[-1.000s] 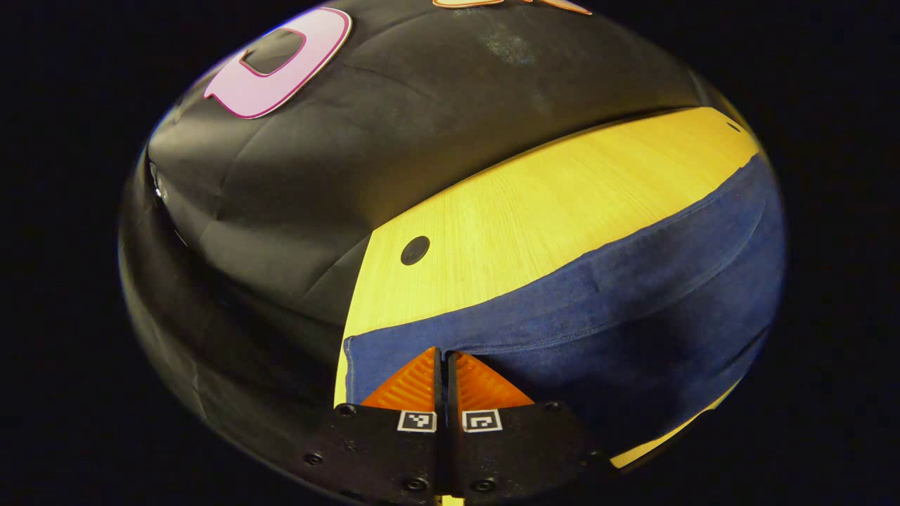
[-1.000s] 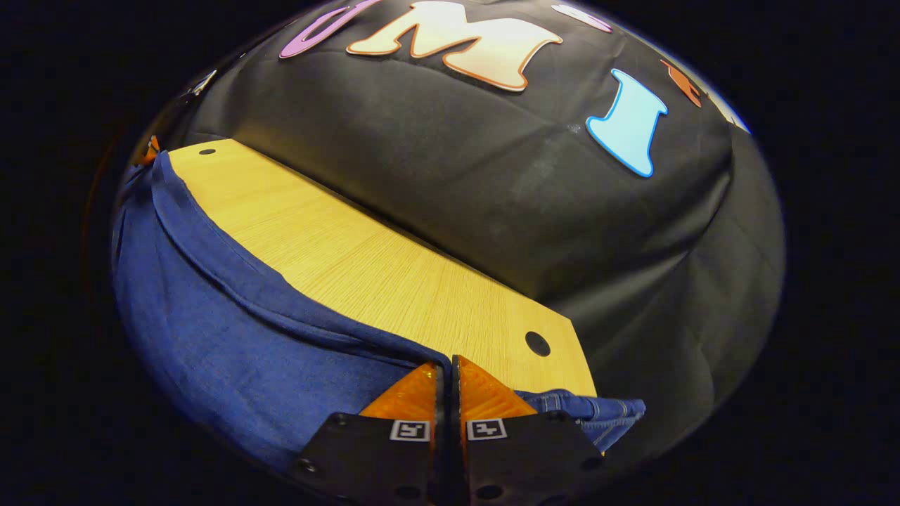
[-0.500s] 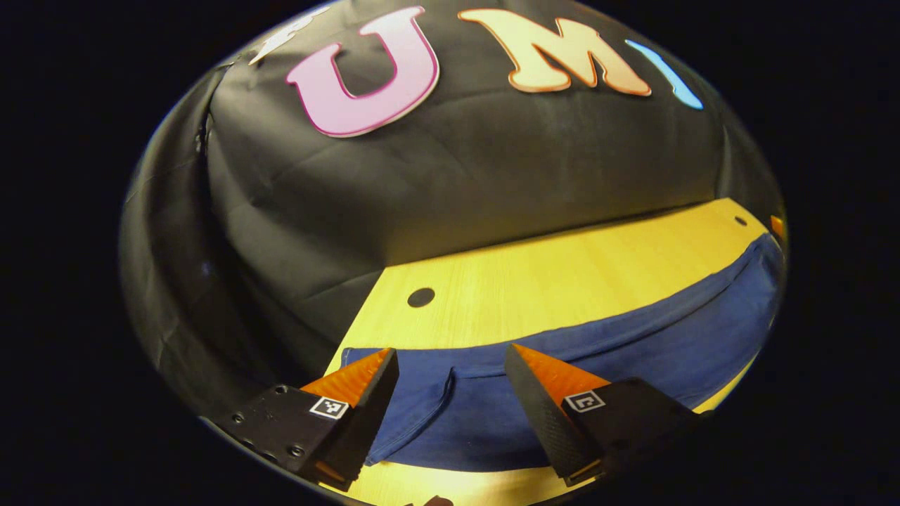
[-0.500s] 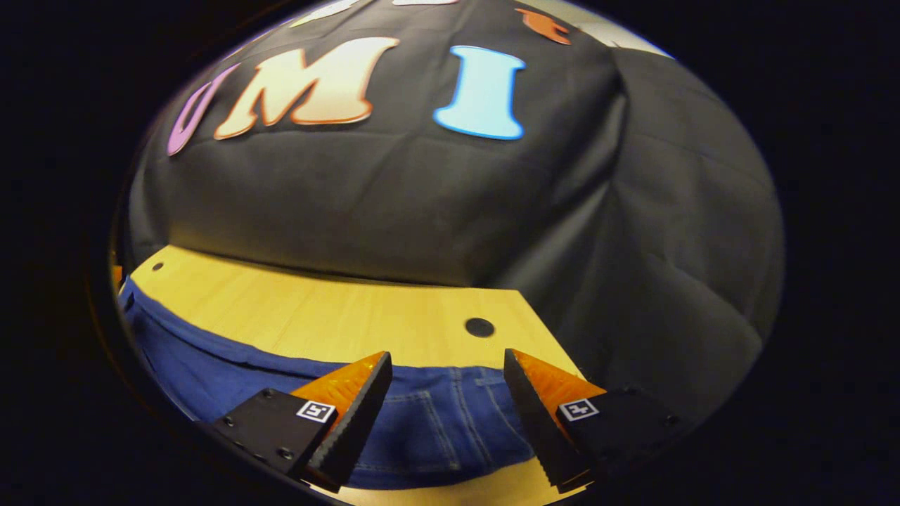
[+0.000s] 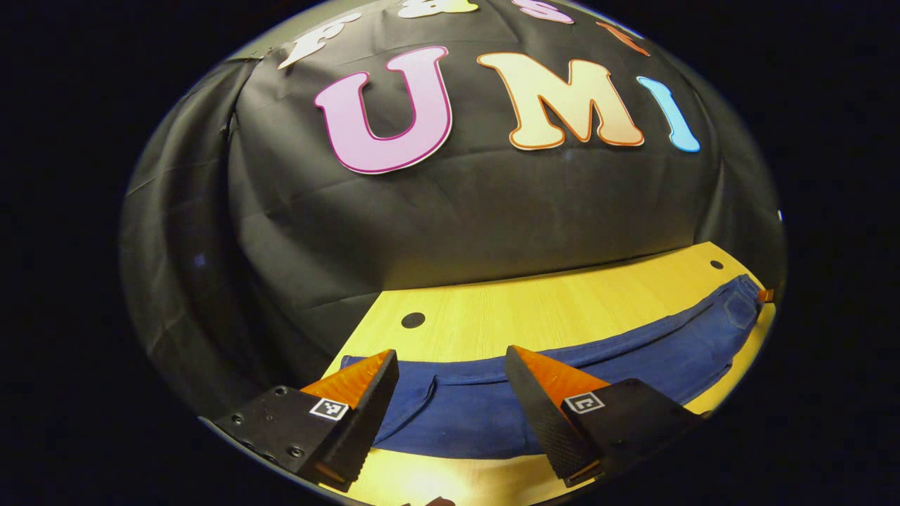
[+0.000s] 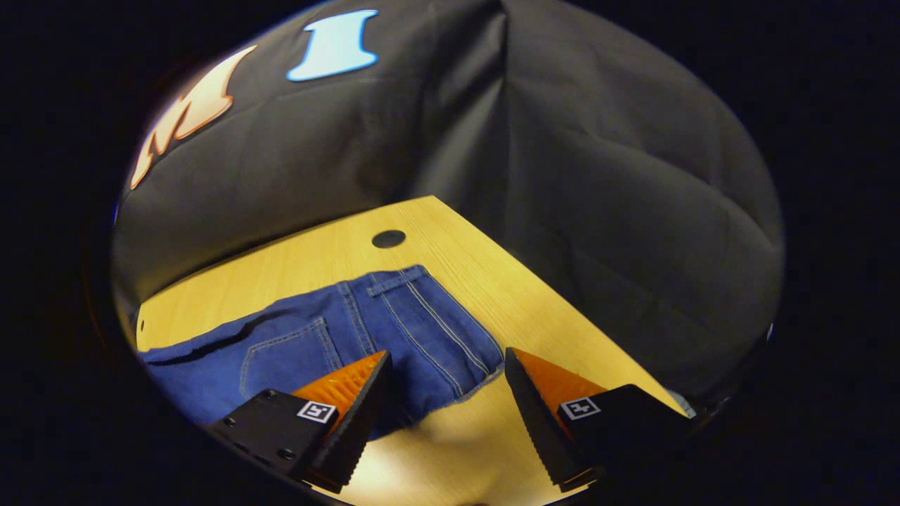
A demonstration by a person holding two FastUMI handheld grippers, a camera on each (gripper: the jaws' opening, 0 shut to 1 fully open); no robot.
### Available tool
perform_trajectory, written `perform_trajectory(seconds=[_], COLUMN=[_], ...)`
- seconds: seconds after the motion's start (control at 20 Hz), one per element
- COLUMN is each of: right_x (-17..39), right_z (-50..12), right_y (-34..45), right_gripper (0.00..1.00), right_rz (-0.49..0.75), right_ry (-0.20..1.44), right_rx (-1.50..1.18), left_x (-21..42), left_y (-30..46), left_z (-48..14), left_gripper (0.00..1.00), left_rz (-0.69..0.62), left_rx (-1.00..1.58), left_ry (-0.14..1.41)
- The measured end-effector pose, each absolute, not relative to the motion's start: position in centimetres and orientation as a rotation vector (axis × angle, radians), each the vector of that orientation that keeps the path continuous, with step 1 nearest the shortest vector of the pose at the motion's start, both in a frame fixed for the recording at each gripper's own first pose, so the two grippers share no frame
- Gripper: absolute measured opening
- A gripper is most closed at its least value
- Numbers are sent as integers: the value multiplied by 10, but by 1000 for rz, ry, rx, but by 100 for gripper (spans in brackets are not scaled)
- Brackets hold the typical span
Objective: Grasp the waist and the cuffs of the jeans and fold them to make the two legs overlap; first hold the waist and fold one-third of the jeans toward the cuffs, then hold the cuffs and fold the remaining one-third in the same direction to finish folding.
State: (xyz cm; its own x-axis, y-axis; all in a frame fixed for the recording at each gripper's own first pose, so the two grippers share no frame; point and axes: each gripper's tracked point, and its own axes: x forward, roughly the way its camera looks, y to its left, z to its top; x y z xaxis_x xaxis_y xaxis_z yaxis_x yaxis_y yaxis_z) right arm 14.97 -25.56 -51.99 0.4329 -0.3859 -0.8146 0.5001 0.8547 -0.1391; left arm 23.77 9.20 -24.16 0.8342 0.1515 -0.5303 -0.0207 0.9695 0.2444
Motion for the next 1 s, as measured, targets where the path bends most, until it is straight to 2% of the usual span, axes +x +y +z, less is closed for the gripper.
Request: perform_trajectory(seconds=[0.15, 0.2, 0.25, 0.3, 0.35, 0.4, 0.5, 0.55, 0.7, 0.8, 1.0], right_x=[142, 150, 146, 153, 151, 150, 157, 156, 159, 163, 179], right_z=[-535, -536, -547, -538, -541, -536, -532, -528, -519, -512, -460], right_y=[-249, -256, -246, -249, -244, -244, -253, -253, -260, -255, -245], right_gripper=[99, 95, 81, 68, 54, 40, 13, 5, 2, 4, 1], right_rz=[-601, -623, -578, -565, -532, -504, -508, -507, -536, -546, -475], right_ry=[1039, 987, 1042, 1003, 1026, 1027, 990, 980, 958, 941, 817], right_rx=[304, 312, 371, 371, 376, 370, 351, 334, 298, 284, 263], left_x=[238, 236, 234, 231, 229, 230, 229, 228, 222, 217, 214], left_y=[95, 97, 100, 103, 106, 107, 109, 109, 113, 121, 137], left_z=[-240, -241, -240, -239, -238, -241, -244, -245, -240, -234, -228], left_gripper=[95, 95, 95, 95, 100, 95, 95, 95, 95, 95, 95], left_rz=[115, 123, 132, 140, 149, 160, 180, 189, 213, 223, 227], left_rx=[213, 212, 209, 204, 200, 194, 166, 146, 110, 122, 99], left_ry=[583, 586, 587, 588, 594, 597, 612, 616, 614, 611, 591])
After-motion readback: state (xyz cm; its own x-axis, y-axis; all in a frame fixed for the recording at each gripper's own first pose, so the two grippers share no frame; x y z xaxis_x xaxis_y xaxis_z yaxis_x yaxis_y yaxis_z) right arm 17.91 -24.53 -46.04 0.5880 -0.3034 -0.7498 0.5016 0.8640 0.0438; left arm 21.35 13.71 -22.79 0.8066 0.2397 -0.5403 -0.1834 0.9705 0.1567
